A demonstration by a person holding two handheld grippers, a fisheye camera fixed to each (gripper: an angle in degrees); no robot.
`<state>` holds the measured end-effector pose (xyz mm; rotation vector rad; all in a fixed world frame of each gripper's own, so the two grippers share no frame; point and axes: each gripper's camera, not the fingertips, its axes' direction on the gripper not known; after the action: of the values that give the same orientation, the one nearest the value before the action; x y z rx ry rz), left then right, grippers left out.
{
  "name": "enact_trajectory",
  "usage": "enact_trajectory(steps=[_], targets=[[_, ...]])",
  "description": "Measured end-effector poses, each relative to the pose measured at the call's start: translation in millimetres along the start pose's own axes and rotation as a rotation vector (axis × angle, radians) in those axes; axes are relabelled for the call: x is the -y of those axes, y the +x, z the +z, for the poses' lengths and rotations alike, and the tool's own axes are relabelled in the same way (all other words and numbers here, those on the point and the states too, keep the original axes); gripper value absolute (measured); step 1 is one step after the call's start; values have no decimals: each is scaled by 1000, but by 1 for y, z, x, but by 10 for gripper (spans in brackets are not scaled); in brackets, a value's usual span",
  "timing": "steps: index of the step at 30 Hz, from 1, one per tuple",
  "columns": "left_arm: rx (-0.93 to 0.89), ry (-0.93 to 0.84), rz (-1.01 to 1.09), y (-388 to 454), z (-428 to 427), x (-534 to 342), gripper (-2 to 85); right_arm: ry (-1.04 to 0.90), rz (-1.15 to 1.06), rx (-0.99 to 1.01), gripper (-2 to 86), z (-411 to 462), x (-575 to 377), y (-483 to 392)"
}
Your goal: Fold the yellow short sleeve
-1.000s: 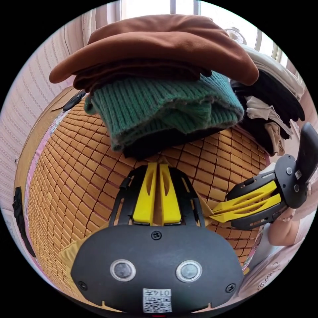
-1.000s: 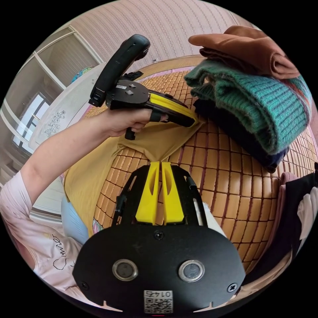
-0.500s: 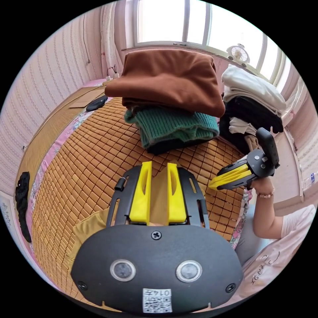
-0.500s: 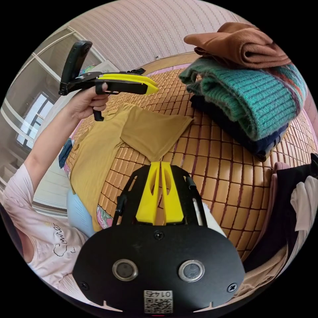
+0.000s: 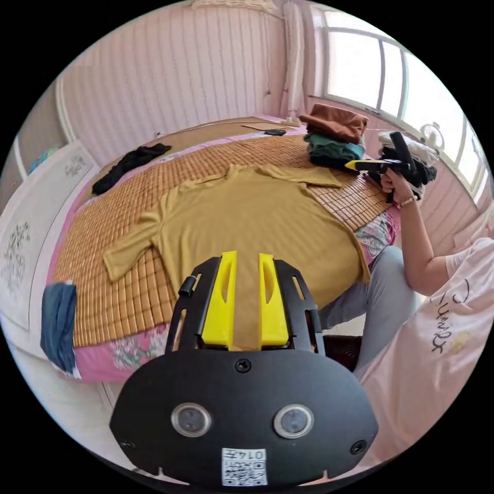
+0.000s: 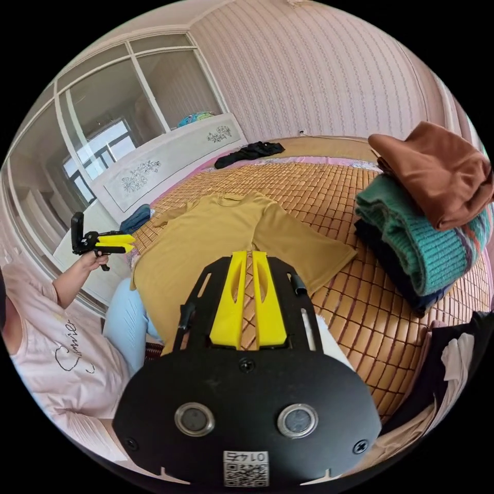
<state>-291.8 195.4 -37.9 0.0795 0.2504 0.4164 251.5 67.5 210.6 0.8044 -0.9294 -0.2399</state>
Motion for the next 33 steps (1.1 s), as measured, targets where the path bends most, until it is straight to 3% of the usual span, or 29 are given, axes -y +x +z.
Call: enact_trajectory(steps=[4,8,11,25,28,33], targets=[[-10,83,-282,-51,-43,-132,67,37,1,-13,20,8,-25,-68],[18,115,-300,-74,-58,-176,75,55,58,122,24,33,-46,-112],[77,162,-285,-88,-64,-194,77,-77,72,198,30,63,-33,-144],[239,240,-389,-254,-2,-191,85,-281,-355,113,61,210,170,-341],[165,147,-419,-305,24,-180,89,-312,-442,85,62,258,226,-377],[70,213,-472,-350,38,-189,82,-348,-530,107,62,338,311,-425]])
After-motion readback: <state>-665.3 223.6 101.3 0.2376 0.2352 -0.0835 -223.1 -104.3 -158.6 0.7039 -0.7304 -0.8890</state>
